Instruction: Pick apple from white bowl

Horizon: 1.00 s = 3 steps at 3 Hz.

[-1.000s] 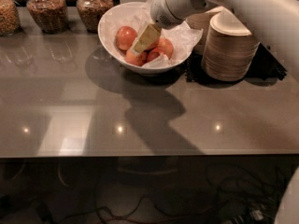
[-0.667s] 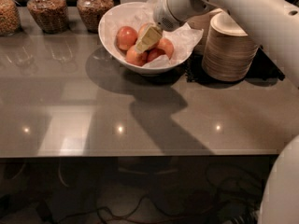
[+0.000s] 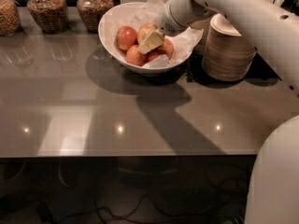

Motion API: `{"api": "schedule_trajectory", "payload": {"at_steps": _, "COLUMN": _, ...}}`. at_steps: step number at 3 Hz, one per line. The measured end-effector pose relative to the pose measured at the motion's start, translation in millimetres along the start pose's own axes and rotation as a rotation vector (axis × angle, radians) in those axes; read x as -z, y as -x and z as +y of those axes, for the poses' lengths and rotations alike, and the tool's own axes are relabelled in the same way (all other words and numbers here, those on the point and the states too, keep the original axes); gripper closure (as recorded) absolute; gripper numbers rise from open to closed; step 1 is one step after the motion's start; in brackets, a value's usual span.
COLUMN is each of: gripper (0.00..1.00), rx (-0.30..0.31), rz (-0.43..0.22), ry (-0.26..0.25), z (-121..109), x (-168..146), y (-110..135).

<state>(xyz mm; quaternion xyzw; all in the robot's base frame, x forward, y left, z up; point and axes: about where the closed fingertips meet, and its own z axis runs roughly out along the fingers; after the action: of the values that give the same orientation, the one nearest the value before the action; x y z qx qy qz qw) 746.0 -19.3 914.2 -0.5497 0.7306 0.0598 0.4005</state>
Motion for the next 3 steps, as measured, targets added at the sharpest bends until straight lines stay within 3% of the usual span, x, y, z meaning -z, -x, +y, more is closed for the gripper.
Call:
{"api": "schedule_trajectory", "payload": {"at_steps": 1, "gripper": 0.38, "rx": -0.004, "rz": 0.004, "ry": 0.003, "z": -1.0, "x": 0.5, "y": -0.2}}
{"api": "schedule_trajectory", "payload": {"at_steps": 3, "gripper": 0.84, "rx": 0.009, "rz": 0.024, "ry": 0.024, "z": 4.6, "x": 36.7, "y": -19.6}}
